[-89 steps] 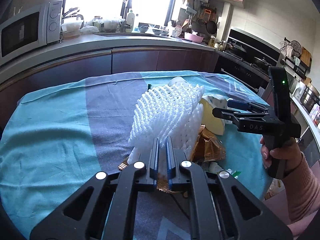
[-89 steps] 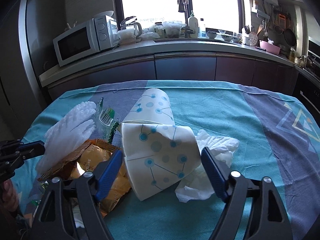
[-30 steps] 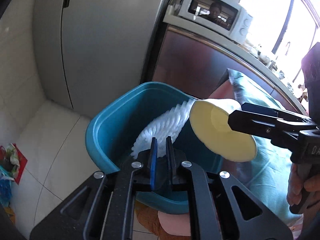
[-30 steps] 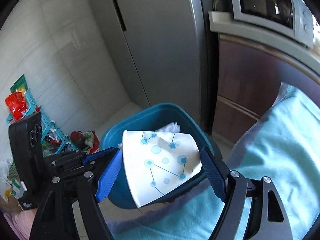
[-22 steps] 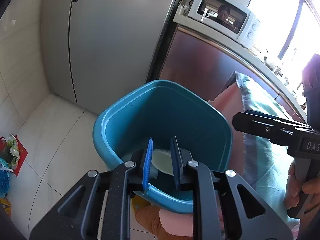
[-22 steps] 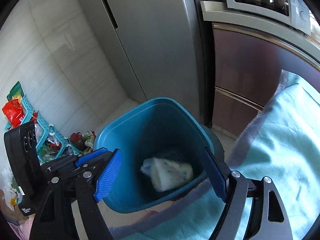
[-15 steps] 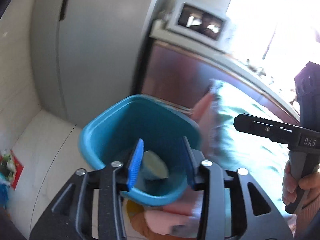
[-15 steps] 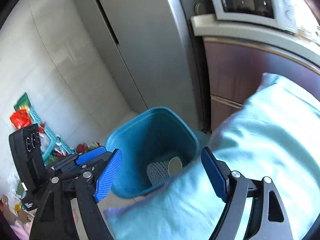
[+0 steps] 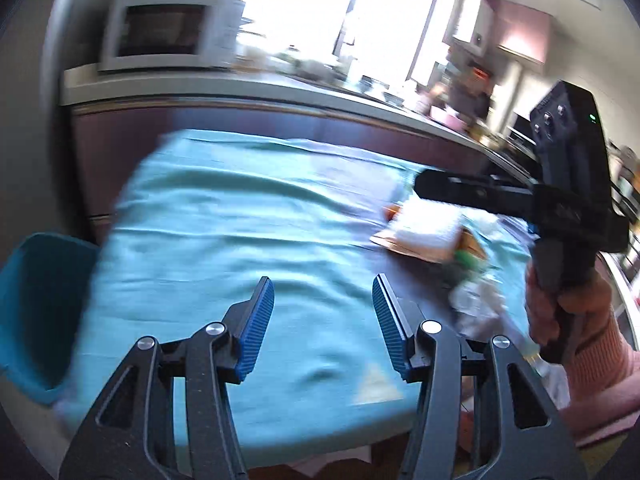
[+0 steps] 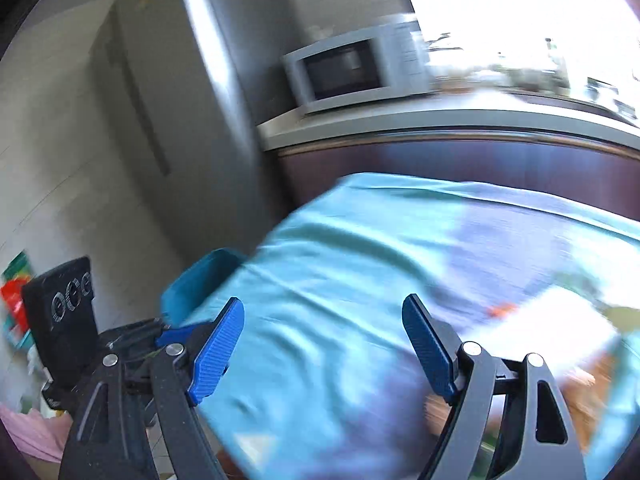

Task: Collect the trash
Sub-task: 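Swing both tools back over the table toward the remaining trash, then grasp the crumpled tissue with the left gripper while the right gripper grasps a foam net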

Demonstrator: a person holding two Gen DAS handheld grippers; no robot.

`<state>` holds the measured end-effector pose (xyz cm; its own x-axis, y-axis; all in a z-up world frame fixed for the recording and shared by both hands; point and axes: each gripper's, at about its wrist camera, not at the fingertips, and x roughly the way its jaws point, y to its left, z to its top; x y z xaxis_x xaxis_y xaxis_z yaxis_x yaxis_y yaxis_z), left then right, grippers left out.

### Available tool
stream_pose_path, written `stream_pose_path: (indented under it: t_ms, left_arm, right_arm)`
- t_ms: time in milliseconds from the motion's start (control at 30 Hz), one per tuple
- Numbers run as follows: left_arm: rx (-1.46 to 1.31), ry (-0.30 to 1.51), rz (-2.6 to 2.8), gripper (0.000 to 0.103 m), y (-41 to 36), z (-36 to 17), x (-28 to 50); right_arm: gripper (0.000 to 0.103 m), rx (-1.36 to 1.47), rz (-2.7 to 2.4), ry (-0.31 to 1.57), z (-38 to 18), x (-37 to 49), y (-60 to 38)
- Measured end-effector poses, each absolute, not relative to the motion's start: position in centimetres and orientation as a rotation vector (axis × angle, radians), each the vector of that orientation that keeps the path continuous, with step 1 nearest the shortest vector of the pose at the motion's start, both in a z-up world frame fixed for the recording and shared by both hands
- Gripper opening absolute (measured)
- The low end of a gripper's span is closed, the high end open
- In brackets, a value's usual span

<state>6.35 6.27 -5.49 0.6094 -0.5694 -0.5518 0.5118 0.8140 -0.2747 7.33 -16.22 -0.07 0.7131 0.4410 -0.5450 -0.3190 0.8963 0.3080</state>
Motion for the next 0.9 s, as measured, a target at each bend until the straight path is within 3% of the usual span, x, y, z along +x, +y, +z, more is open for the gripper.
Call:
stream_pose_path:
  t_ms: [300,633,733,900]
  left_arm:
    - [0.009,0.741,-0.898,0.054,-5.3,-6.8,4.0]
    - [0.047,0.836,-0.932,0.053,-9.5,-9.1,5.2]
    - [0.042,0.855,-0.94,0.049,-9.6,-9.4,5.5]
    - [0.037,0.873,-0.957,0.028,-9.6,-9.9,5.5]
  right_arm:
    - [0.079,0.31,0.21,0.627,-1.8,4.7,-25.3]
    - [0.077,0.376,0.208,0.66,-4.2,6.5,-28.1]
    - [0.074,0.378,0.216,0.666,-4.4,7.5,-27.8]
    - [0.065,0.401,0.23,0.677,-4.7,8.7,-27.6]
